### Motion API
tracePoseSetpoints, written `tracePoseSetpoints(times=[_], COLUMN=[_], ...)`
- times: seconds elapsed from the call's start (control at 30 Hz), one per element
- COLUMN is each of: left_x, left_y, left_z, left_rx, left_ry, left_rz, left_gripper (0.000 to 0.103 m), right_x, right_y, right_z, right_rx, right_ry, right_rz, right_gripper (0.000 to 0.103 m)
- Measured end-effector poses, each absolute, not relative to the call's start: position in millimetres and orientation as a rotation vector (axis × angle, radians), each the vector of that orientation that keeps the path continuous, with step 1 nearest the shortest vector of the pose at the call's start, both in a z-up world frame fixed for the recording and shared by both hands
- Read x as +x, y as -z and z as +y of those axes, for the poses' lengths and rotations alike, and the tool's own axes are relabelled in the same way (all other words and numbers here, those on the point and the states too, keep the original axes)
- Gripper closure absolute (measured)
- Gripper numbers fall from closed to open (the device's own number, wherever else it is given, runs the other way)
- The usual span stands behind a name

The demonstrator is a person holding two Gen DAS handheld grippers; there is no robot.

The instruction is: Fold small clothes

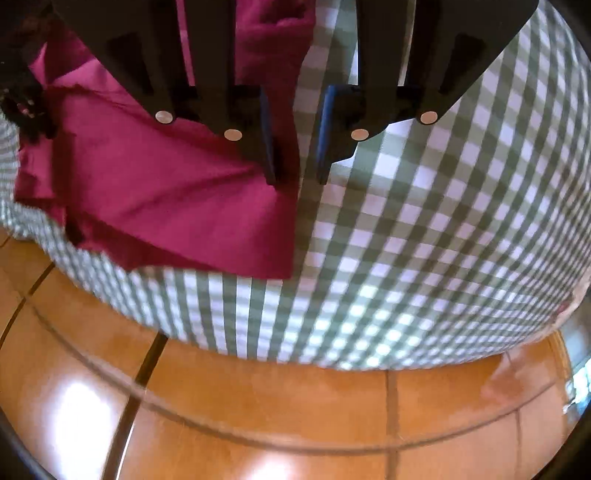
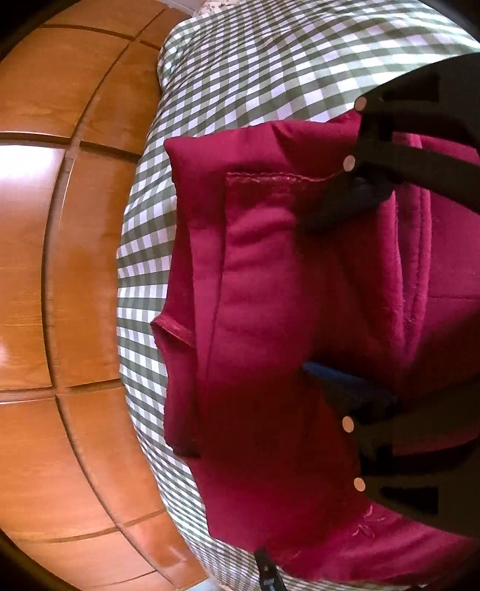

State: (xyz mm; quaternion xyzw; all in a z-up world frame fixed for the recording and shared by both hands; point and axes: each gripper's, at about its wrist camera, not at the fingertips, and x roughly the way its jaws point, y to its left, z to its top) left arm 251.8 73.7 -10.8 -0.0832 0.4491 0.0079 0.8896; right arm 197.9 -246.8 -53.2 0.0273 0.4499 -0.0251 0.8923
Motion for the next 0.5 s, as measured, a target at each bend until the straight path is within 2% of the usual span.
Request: tracePoseSetpoints(times=[0.1, 0.23, 0.4, 0.5], left_x=[219, 207, 206, 206], left_y=[-7, 11, 21, 22], left_z=[65, 34, 27, 23], left_rx=[-0.17, -0.066, -0.044, -0.036], left_ry=[0.076, 0.12, 0.09, 0.089], left_rz=[0.824, 0.896, 0.901, 0.896], left_gripper=[0.083, 0.083, 0.081, 0.079], right_x=[197, 199, 185, 183], right_y=[53, 45, 25, 37], right_z=[-249, -248, -253, -256], right_rx=[0.07, 0.074, 0.119, 0.094], right_ry=[0.049, 0.056, 0.041, 0.049], right_rz=[0.928, 0.95, 0.935, 0.963], right_gripper=[0.027, 0.026, 0.022, 0.021])
